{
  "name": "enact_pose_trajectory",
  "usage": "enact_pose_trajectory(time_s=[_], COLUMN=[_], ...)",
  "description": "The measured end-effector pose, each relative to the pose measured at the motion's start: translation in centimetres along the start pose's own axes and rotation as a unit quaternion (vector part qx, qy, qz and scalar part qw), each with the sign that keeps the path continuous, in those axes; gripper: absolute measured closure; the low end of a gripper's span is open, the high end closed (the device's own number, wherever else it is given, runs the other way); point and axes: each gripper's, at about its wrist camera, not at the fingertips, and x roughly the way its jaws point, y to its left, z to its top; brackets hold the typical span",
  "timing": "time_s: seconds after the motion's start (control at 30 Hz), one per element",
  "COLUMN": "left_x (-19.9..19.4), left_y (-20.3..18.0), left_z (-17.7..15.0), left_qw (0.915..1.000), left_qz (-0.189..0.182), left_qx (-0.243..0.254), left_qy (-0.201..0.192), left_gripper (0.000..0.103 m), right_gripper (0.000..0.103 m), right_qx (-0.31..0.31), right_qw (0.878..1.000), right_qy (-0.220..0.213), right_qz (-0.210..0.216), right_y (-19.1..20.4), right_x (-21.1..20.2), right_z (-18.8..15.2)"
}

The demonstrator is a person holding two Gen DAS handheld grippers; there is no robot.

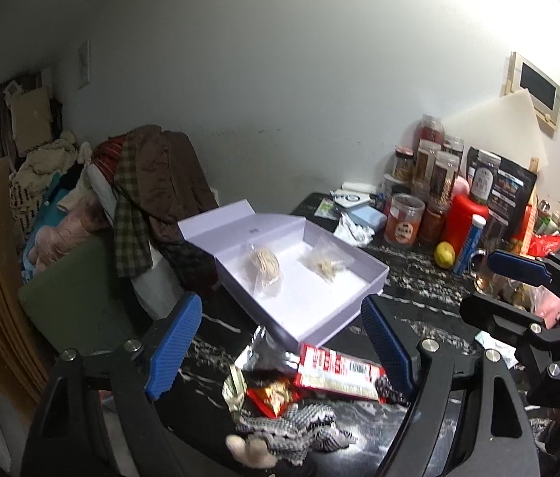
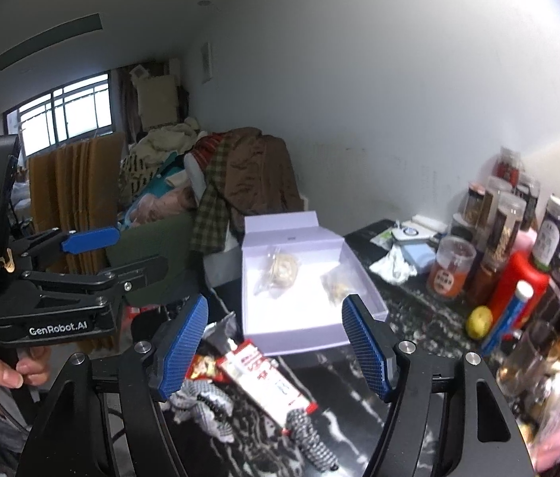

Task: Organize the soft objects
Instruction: 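Move both tools back toward the remaining soft items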

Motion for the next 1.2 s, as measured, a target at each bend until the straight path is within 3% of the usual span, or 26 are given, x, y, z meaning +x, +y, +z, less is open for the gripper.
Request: enact_pose_trajectory(time_s=[0.5, 0.87, 1.2], left_x=[1.8, 4.6, 7.0], left_y=[0.6, 0.6, 0.5], left_z=[-5.3, -9.0, -10.9], left_qw=[0.998, 0.9926, 0.9883], left_qz=[-0.035, -0.064, -0.067], left_qx=[-0.014, -0.023, -0.014], left_qy=[0.051, 0.101, 0.136], left_gripper=[0.02, 0.02, 0.02], right_gripper=[0.032, 0.032, 0.032], right_qx=[0.04, 0.082, 0.096], right_qw=[0.998, 0.991, 0.986], right_qy=[0.052, 0.108, 0.139], right_qz=[0.017, 0.006, -0.009], right_y=[0.0, -1.7, -3.2], right_x=[1.9, 4.0, 5.5], right_z=[-5.6, -10.4, -12.9])
